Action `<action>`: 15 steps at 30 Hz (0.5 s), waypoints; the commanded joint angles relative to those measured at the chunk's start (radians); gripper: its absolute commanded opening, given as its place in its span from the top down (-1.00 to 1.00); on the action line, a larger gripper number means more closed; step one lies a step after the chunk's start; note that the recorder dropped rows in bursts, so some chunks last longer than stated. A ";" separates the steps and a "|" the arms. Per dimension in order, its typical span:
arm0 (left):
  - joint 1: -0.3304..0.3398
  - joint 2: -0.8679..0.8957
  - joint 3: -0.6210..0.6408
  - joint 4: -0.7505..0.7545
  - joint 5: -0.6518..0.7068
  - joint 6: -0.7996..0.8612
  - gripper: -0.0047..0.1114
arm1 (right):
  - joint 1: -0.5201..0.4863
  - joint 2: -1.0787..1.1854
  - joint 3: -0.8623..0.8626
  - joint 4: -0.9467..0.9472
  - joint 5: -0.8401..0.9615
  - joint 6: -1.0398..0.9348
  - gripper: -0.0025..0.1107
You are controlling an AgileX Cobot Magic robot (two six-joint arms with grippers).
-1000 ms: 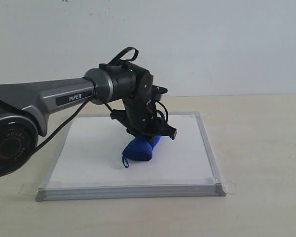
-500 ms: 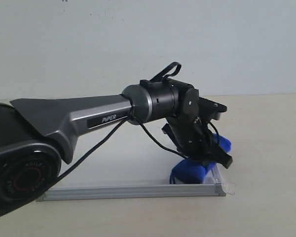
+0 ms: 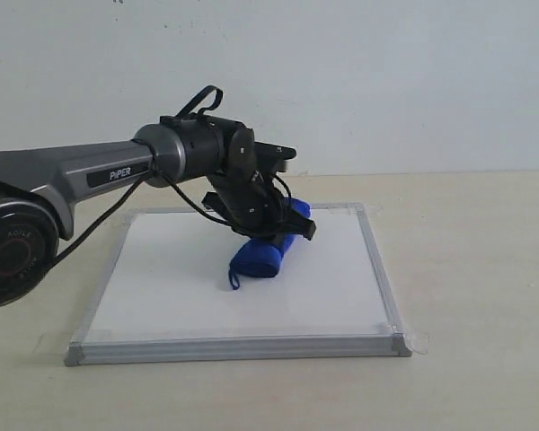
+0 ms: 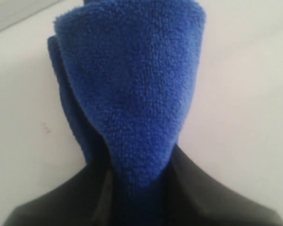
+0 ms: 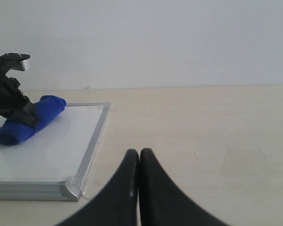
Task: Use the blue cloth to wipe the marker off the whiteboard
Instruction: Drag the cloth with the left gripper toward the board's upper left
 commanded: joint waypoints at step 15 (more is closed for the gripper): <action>0.222 0.006 -0.029 0.230 0.224 -0.111 0.85 | -0.002 -0.004 -0.001 -0.002 -0.005 -0.004 0.96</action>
